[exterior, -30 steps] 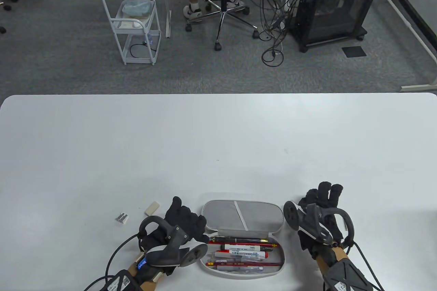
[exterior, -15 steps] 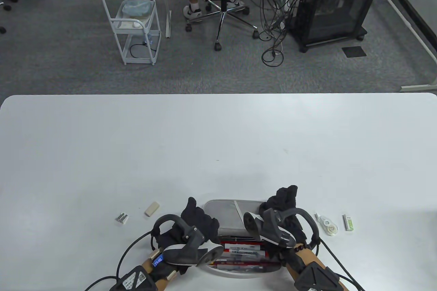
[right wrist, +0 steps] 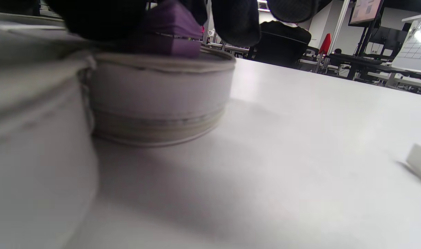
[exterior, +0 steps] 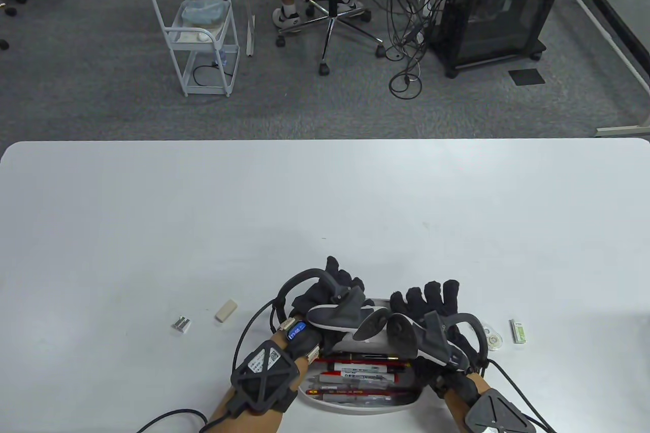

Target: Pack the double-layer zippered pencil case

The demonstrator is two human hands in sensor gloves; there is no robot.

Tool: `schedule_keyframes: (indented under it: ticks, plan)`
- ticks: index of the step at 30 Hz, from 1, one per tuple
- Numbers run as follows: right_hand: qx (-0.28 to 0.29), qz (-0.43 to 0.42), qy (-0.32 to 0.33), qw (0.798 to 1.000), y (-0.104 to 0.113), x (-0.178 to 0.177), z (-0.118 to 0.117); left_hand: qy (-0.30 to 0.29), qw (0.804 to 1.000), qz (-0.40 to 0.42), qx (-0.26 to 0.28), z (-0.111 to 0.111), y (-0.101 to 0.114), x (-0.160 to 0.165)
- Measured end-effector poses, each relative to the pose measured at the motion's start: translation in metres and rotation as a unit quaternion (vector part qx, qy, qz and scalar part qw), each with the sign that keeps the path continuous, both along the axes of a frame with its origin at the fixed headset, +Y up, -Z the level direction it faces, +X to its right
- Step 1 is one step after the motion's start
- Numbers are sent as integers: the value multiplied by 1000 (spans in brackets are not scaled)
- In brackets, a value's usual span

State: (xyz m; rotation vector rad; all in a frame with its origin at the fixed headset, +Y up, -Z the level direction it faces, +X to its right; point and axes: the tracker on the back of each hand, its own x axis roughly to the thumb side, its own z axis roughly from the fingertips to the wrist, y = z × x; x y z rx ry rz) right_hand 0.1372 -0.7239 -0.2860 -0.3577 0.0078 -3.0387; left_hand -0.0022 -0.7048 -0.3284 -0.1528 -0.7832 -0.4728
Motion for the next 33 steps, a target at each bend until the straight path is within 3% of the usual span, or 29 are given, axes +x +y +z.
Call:
schedule_keyframes:
  ticks: [2,9,13,15,23,30,33]
  plan:
    - [-14,-6,-4,1000,3,5,-1,3,999,-36,1,-4,-7,7]
    - [-22,-18,16,999,19,6,11,-12,999,25,22,-8,-21,3]
    - [-84,-2,23,996,8,1,15,-7,999,39,-16,-11,-24,-2]
    - [-120,16,26,992,2,-2,15,-32,996,75,-35,-13,-27,-10]
    - [-108,11,90,990,-9,-20,13,-65,991,118,3,-5,-17,-14]
    - [-122,-78,131,981,-23,-29,12,-52,989,136,0,-9,-18,-13]
    - [-152,-172,121,966,-28,-21,12,-23,988,155,-6,-12,-16,-19]
